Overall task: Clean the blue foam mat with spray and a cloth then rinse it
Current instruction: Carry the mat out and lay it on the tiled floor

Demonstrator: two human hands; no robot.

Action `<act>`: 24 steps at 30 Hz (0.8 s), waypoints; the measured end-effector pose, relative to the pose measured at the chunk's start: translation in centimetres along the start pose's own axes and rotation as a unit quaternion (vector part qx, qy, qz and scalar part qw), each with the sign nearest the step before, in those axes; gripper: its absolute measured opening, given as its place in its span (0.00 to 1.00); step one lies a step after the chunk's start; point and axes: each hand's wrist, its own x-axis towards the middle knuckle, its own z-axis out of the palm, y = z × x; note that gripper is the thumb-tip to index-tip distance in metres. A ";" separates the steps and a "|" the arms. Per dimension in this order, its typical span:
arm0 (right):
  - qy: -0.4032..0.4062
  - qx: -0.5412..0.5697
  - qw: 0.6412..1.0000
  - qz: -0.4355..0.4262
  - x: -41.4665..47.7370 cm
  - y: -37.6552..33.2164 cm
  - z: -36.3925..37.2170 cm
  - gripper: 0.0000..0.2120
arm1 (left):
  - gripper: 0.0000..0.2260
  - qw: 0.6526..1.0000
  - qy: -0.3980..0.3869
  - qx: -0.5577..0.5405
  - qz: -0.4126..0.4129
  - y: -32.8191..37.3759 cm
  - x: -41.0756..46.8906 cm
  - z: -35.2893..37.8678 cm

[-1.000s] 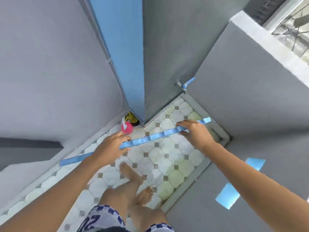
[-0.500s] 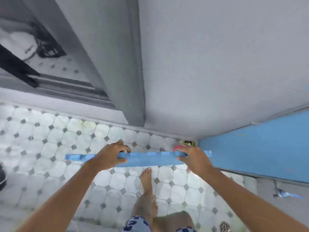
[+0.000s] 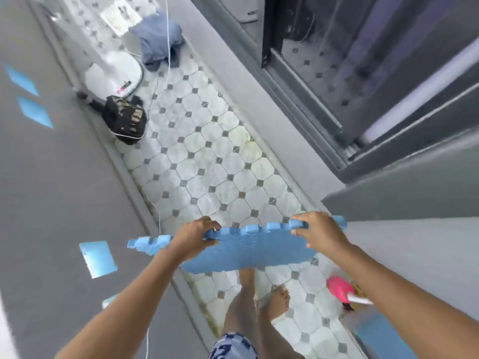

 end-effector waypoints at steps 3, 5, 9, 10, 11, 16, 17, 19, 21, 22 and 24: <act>-0.024 -0.032 0.999 -0.009 2.9 -3.3 -0.4 0.14 | 0.17 0.999 0.018 -0.038 -0.005 -2.8 0.7 -0.1; -0.037 -0.039 0.998 -0.013 5.4 -5.3 -0.6 0.14 | 0.17 0.998 0.029 -0.061 -0.010 -4.7 2.1 -0.3; -0.053 -0.092 0.994 0.000 11.9 -9.0 -1.4 0.09 | 0.17 0.994 0.040 -0.105 -0.001 -8.5 6.7 -1.5; -0.053 -0.101 0.993 0.005 13.8 -10.1 -1.5 0.10 | 0.17 0.992 0.038 -0.119 -0.002 -9.4 8.0 -1.9; -0.057 -0.110 0.992 0.009 15.8 -11.1 -1.6 0.11 | 0.17 0.991 0.038 -0.132 -0.005 -10.3 9.4 -2.2; -0.102 -0.155 0.983 -0.002 26.7 -15.3 -0.3 0.17 | 0.17 0.980 0.044 -0.193 -0.022 -15.6 16.1 -2.7; -0.105 -0.160 0.981 -0.011 28.7 -15.9 0.2 0.16 | 0.17 0.976 0.049 -0.210 -0.031 -16.6 17.3 -2.7; -0.095 -0.167 0.981 -0.026 32.4 -17.0 1.2 0.16 | 0.17 0.971 0.070 -0.228 -0.034 -18.5 19.7 -3.1; -0.083 -0.171 0.981 -0.044 35.8 -17.9 2.0 0.17 | 0.16 0.967 0.090 -0.237 -0.029 -20.0 22.1 -3.6; -0.079 -0.172 0.981 -0.052 37.4 -18.3 2.3 0.18 | 0.15 0.966 0.097 -0.239 -0.029 -20.6 23.3 -4.0; -0.077 -0.175 0.980 -0.057 40.1 -18.9 2.8 0.19 | 0.14 0.964 0.105 -0.242 -0.028 -21.8 25.3 -4.6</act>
